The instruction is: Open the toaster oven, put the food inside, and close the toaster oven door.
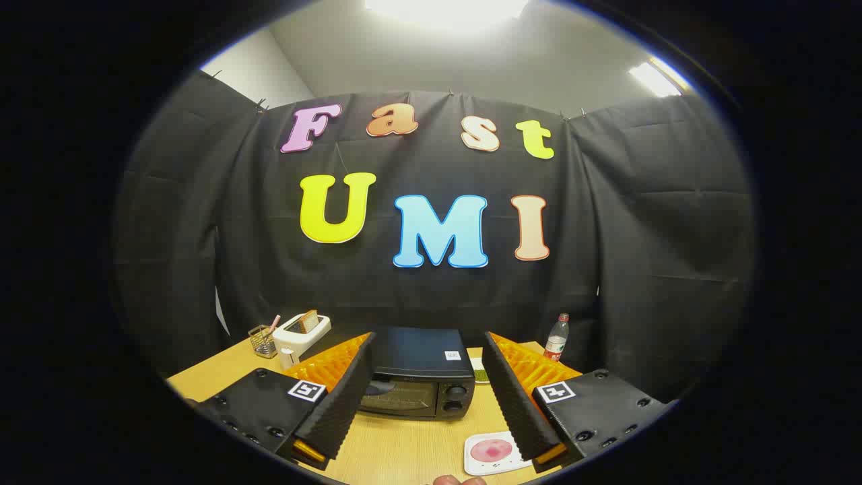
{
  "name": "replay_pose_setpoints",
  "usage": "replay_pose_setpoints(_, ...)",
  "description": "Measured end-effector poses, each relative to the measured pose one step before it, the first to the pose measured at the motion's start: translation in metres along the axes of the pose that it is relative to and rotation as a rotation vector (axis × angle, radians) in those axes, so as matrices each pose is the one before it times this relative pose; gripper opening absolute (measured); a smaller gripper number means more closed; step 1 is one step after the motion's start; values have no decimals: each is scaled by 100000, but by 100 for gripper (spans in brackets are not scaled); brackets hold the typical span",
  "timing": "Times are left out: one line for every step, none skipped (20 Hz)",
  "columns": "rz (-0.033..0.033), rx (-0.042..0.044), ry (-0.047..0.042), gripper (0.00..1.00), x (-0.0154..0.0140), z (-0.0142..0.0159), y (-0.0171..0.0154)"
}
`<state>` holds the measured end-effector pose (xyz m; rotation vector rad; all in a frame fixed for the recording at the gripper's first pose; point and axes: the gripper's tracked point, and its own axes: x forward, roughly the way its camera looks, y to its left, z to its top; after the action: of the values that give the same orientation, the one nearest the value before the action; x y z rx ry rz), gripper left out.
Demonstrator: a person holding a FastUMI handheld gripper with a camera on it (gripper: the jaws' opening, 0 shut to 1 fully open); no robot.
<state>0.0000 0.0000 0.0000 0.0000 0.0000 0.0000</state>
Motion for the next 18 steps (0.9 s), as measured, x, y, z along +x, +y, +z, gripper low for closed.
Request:
replay_pose_setpoints(135, 272, -70, 98, -179, 44, 103)
replay_pose_setpoints(153, 57, -78, 98, -235, -25, 173)
replay_pose_setpoints(126, -139, 111, 98, -215, -9, 114)
replay_pose_setpoints(267, -61, 260, 98, -231, -100, 192)
replay_pose_setpoints(309, 5, -27, 98, -150, 22, 174)
replay_pose_setpoints(196, -64, -19, 98, -236, -25, 225)
replay_pose_setpoints(76, -115, -71, 98, -179, 25, 188)
replay_pose_setpoints(-5, -245, -149, 98, -121, 50, 218)
replay_pose_setpoints(298, -370, 35, 98, -93, -22, 251)
replay_pose_setpoints(398, -286, 148, 98, -110, -57, 283)
replay_pose_setpoints(364, -94, 296, 98, -81, -119, 196)
replay_pose_setpoints(203, -33, 252, 98, -80, -156, 202)
replay_pose_setpoints(72, 113, 338, 98, 59, -48, 180)
replay_pose_setpoints(389, 183, 181, 98, -53, -56, 323)
replay_pose_setpoints(597, 61, 97, 98, -55, 11, 355)
replay_pose_setpoints(613, -123, 185, 98, -4, -90, 290)
replay_pose_setpoints(7, -501, 145, 98, 51, 32, 275)
replay_pose_setpoints(-169, -575, 84, 98, -69, -54, 68)
